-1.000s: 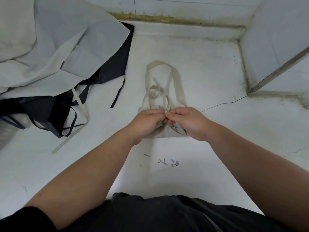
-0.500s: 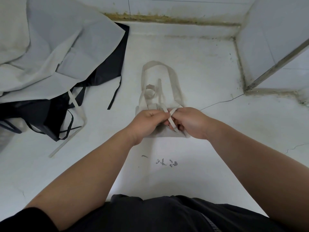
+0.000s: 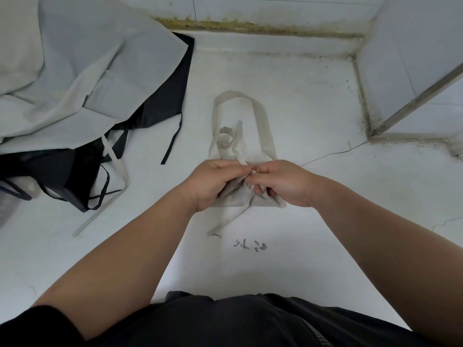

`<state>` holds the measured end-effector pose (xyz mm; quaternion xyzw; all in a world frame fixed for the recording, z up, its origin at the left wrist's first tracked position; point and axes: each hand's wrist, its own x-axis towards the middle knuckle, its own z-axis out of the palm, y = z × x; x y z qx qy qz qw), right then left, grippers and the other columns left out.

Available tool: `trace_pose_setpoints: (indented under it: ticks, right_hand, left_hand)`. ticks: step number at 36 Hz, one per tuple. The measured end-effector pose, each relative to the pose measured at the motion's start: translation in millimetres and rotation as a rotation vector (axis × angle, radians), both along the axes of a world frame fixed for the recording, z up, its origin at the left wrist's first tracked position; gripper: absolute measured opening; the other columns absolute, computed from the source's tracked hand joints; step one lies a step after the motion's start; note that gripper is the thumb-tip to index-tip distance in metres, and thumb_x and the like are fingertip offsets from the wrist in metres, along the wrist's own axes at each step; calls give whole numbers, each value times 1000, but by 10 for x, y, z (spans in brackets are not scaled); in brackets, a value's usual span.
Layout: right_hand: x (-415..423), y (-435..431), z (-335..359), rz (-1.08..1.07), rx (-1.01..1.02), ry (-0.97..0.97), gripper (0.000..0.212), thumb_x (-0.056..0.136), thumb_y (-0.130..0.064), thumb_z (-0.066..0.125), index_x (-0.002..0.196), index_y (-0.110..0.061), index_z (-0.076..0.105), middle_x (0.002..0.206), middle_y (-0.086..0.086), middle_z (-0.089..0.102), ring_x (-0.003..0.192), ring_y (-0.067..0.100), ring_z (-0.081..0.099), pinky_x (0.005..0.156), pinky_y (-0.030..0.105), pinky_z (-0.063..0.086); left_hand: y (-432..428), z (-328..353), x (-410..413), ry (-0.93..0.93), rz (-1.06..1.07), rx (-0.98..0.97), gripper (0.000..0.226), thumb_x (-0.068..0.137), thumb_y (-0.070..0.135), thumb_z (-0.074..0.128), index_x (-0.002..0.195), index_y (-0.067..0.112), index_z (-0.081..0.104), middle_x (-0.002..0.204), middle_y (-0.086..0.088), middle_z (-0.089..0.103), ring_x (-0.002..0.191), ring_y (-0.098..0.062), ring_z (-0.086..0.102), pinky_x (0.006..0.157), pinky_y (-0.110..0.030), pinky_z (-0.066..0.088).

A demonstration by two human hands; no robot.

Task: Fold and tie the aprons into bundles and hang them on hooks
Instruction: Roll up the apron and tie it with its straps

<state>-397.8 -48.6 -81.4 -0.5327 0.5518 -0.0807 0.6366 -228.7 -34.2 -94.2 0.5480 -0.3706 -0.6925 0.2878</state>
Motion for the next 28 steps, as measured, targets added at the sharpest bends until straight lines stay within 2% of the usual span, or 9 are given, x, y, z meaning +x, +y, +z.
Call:
trace_pose_setpoints:
  ticks: [4,8,11,14,17,20,24,26,28]
  right_hand:
    - [40,3,37,-126,70,-94,15,88,-1,56,81,-13,61,63,-2,61,58,9,51,51,15,38]
    - [22,-11,13,-444,264,-426,28,88,9,53,107,-9,62,98,6,67,86,17,64,72,22,53]
    - [11,-16,52,-559,278,-553,27,89,4,55,108,-14,58,94,-1,65,82,15,63,70,25,49]
    - [63,19,60,-681,239,-579,21,86,2,61,97,-15,59,77,-4,65,74,15,61,67,26,47]
    - [116,72,31,-778,156,-538,23,84,7,62,82,-16,56,65,-5,63,62,13,61,62,25,47]
    - [115,113,4,-818,53,-517,26,85,9,61,76,-15,53,68,-1,60,63,18,58,65,31,47]
    - [125,188,-98,-730,-200,-160,26,88,-1,61,74,-19,50,77,0,51,64,15,50,53,22,45]
    - [131,221,-142,-683,-289,4,26,90,-6,60,73,-22,47,77,-1,48,61,12,48,55,20,43]
    - [119,250,-167,-666,-307,72,26,92,-8,56,74,-23,45,76,-3,47,57,6,47,54,16,41]
  left_hand:
    - [7,-46,8,30,1,17,11,87,9,65,86,8,75,97,-11,72,94,-16,65,93,-28,49]
    - [43,-53,22,128,60,17,18,75,19,68,91,12,75,105,-6,73,101,-14,67,87,-21,52]
    - [67,-60,29,128,73,20,24,74,24,68,95,13,74,105,-6,73,101,-15,67,87,-23,52]
    - [86,-74,-13,70,119,1,14,85,22,67,91,12,74,102,-9,72,96,-20,66,95,-32,48]
    - [95,-82,-53,26,219,-20,17,79,32,73,78,16,73,94,-14,62,88,-23,55,88,-37,43]
    - [118,-89,-59,0,306,-29,20,76,34,72,62,21,66,95,-10,58,86,-22,50,84,-37,41]
    - [179,-123,-67,-81,341,-73,30,92,22,63,62,18,60,81,-4,62,73,-15,53,71,-28,43]
    - [217,-124,-73,-149,357,-84,27,93,21,60,68,14,59,61,7,58,55,-8,48,58,-21,38]
    - [265,-149,-68,-219,383,-94,27,94,21,59,69,13,57,56,12,59,51,-4,48,54,-20,37]
